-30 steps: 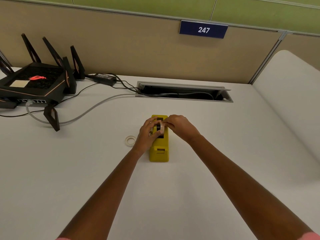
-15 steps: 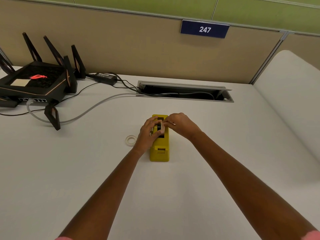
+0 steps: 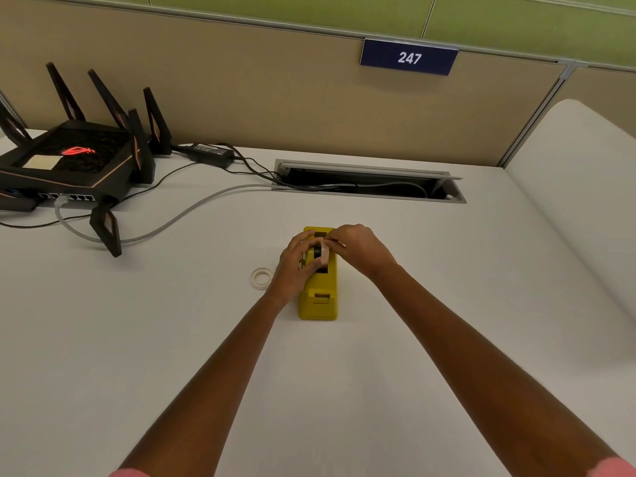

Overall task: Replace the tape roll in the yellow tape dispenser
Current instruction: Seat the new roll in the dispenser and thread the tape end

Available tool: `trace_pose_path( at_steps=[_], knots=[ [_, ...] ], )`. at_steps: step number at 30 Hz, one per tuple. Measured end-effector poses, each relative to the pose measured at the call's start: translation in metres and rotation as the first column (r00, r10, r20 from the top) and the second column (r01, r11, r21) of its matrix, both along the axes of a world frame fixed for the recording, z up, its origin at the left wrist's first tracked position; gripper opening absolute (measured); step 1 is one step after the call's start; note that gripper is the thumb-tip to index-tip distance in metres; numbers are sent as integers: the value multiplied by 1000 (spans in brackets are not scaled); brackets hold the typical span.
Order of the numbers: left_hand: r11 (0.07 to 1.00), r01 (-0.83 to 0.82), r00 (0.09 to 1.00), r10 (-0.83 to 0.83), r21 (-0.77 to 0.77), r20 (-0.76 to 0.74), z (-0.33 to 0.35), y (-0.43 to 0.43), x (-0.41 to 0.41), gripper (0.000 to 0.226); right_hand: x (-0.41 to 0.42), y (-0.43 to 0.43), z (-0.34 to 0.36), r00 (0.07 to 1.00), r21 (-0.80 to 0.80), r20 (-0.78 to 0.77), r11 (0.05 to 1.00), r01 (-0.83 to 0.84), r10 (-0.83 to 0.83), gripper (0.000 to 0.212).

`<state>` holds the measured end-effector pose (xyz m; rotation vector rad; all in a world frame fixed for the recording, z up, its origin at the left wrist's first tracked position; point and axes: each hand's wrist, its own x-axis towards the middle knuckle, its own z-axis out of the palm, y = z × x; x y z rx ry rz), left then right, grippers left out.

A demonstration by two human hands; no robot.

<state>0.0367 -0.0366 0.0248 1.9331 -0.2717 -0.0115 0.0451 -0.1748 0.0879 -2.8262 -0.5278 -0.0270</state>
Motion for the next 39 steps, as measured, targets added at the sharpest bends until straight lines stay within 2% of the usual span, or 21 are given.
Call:
trace_pose_path(
  at_steps=[4, 8, 14, 20, 24, 27, 32, 39],
  knots=[
    [1000, 3, 1000, -3, -4, 4, -2, 1, 1, 40, -4, -3, 1, 999, 4, -6, 999, -34, 34, 30],
    [1000, 2, 1000, -2, -7, 5, -2, -1, 1, 40, -7, 0, 1, 1000, 82, -28, 997, 7, -5, 30],
    [1000, 8, 1000, -8, -19, 15, -4, 1, 1, 40, -7, 0, -1, 1000, 83, 5, 996, 17, -17, 25],
    [1000, 1, 1000, 0, -17, 22, -6, 0, 2, 41, -5, 4, -5, 1000, 30, 16, 999, 17, -18, 27],
    [1000, 2, 999, -2, -23, 33, -7, 0, 2, 41, -7, 4, -9, 997, -72, 65, 997, -42, 46, 29],
    [1000, 5, 1000, -5, -16, 21, -7, 1, 3, 43, -7, 4, -9, 997, -54, 70, 998, -35, 39, 29],
    [1000, 8, 999, -8, -11, 34, -7, 2, 3, 42, -7, 1, -5, 999, 10, -21, 999, 33, -33, 32],
    [1000, 8, 999, -7, -23, 33, -8, 1, 2, 41, -9, 0, -2, 998, -81, 44, 996, -43, 47, 28]
  ],
)
